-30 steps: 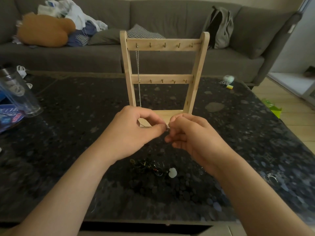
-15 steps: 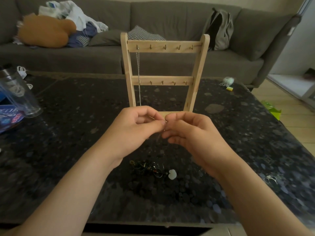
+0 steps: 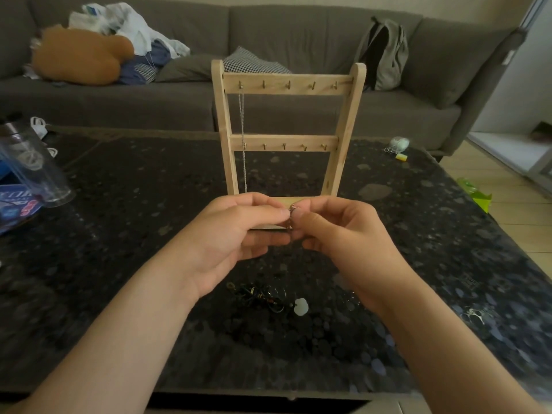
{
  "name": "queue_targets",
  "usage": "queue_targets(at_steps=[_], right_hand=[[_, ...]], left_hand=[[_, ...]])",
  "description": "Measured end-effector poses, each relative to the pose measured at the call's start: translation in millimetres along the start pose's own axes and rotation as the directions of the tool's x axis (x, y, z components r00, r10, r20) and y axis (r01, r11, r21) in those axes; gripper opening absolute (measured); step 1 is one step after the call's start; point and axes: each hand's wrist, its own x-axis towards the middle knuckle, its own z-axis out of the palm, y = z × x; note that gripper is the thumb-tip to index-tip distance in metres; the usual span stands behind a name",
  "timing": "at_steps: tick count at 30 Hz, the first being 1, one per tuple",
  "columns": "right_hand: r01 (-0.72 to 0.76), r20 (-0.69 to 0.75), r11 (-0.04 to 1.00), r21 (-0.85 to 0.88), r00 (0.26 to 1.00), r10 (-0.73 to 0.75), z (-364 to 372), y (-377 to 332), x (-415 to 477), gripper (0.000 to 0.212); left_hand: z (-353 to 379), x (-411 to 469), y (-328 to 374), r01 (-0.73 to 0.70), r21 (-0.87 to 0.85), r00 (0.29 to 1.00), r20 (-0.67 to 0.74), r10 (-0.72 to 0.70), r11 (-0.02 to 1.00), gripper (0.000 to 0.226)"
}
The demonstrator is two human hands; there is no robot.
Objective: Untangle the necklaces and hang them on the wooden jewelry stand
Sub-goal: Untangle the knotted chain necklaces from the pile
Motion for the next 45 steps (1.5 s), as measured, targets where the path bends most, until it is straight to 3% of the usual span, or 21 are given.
queue_targets(at_steps=[8, 13, 19, 22, 26, 30, 32, 35, 38, 45], right_hand=[[-0.032, -0.059, 0.993, 0.115, 0.998, 0.039, 3.9, -2.3, 1.1, 0.011], [-0.037, -0.088, 0.993, 0.111, 0.995, 0.047, 3.9, -3.6, 1.1, 0.007], [-0.041, -0.097, 0.992, 0.116, 0.994, 0.052, 5.2, -3.0, 2.0, 0.008], [-0.041, -0.099, 0.990, 0.133, 0.994, 0.054, 6.7, -1.2, 2.2, 0.010], [-0.035, -0.091, 0.991, 0.127, 0.995, 0.046, 6.2, 2.5, 2.2, 0.013], [-0.013, -0.115, 0.996, 0.090, 0.993, 0.024, 7.0, 4.3, 3.1, 0.013], [-0.016, -0.122, 0.995, 0.099, 0.992, 0.028, 7.0, 4.3, 2.9, 0.013], [-0.008, -0.119, 0.995, 0.100, 0.993, 0.020, 6.9, 3.5, 2.8, 0.012], [0.006, -0.113, 0.997, 0.077, 0.994, 0.002, 7.4, 3.2, 2.9, 0.012], [0.016, -0.114, 0.998, 0.063, 0.993, -0.008, 8.2, 2.9, 2.4, 0.012]], left_hand=[[3.3, 1.4, -0.8, 0.033, -0.027, 0.991, -0.126, -0.036, 0.999, 0.022], [5.3, 0.6, -1.4, -0.085, 0.080, 0.967, -0.234, 0.101, 0.993, 0.016], [7.3, 3.3, -4.7, -0.248, 0.011, 0.928, -0.284, 0.241, 0.969, 0.007], [11.8, 1.1, -1.5, -0.240, -0.135, 0.953, -0.223, 0.207, 0.961, 0.017], [14.3, -1.6, 2.5, -0.100, -0.435, 0.995, -0.044, 0.090, 0.895, 0.016], [11.5, -3.0, 2.3, -0.066, -0.571, 0.997, 0.003, 0.083, 0.818, 0.031], [11.5, -2.0, 1.5, -0.081, -0.528, 0.996, -0.021, 0.083, 0.846, 0.033], [11.8, 0.3, -2.3, -0.167, -0.296, 0.981, -0.142, 0.130, 0.940, 0.036], [11.1, 1.8, -5.6, -0.260, -0.084, 0.950, -0.200, 0.240, 0.962, 0.038], [10.8, 3.7, -7.5, -0.315, 0.014, 0.919, -0.246, 0.309, 0.949, 0.038]])
